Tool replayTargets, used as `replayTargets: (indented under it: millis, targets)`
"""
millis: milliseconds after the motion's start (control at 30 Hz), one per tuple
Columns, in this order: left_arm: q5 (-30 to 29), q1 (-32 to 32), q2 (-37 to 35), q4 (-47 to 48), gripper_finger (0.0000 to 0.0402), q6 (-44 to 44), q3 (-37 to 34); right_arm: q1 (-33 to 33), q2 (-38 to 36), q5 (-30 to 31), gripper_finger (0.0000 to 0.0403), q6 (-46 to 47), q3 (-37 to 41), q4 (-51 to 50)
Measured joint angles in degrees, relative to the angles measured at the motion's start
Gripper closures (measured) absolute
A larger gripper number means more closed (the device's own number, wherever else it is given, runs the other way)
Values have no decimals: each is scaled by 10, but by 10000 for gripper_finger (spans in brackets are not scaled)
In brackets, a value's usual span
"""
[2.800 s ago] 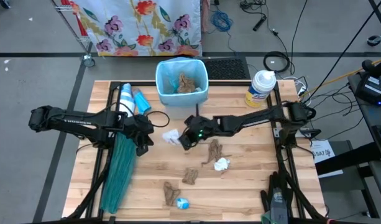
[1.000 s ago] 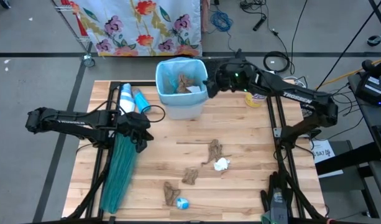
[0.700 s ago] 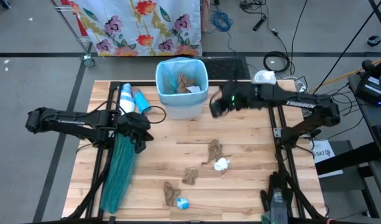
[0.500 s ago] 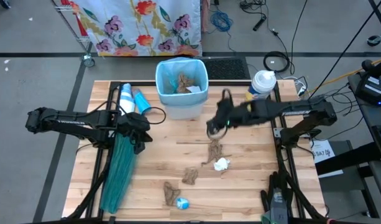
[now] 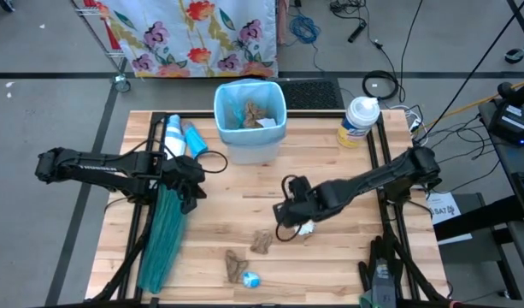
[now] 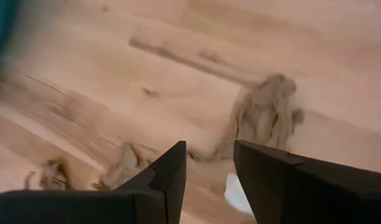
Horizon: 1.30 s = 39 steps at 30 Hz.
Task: Place trash/remove bag and relplace
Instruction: Put the white paper into the white trash bin
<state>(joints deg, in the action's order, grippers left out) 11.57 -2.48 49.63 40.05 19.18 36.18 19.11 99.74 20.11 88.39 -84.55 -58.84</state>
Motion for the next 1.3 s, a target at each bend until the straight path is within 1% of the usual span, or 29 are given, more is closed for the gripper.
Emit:
replayTargets:
  millis: [333, 500, 567, 667, 767, 900, 933, 1000, 1133, 1167, 1233, 1300]
  targets:
    - [2, 0, 0, -1, 379, 0, 0, 51, 69, -70, 277, 128, 0, -20]
    - [2, 0, 0, -1, 379, 0, 0, 67, 99, -85, 277, 180, 0, -59]
    - [2, 0, 0, -1, 379, 0, 0, 68, 109, -85, 277, 179, 0, -63]
    - [2, 0, 0, -1, 379, 0, 0, 56, 121, -93, 277, 153, 7, -55]
    - [2, 0, 0, -1, 379, 0, 0, 38, 131, -117, 277, 140, 38, -17]
    - [5, 0, 0, -1, 379, 0, 0, 26, 132, -118, 280, 138, 86, 55]
    - [9, 0, 0, -1, 379, 0, 0, 25, 131, -121, 284, 138, 97, 68]
    - [20, 0, 0, -1, 379, 0, 0, 22, 127, -131, 306, 138, 116, 91]
    - [32, 0, 0, -1, 379, 1, 0, 22, 127, -138, 384, 137, 116, 98]
    - [33, 0, 0, -1, 379, 1, 0, 24, 123, -138, 392, 134, 113, 96]
    - [33, 0, 0, -1, 379, 1, 0, 25, 119, -143, 392, 134, 103, 85]
    - [33, 0, 0, -1, 379, 0, 0, 27, 107, -145, 397, 134, 87, 50]
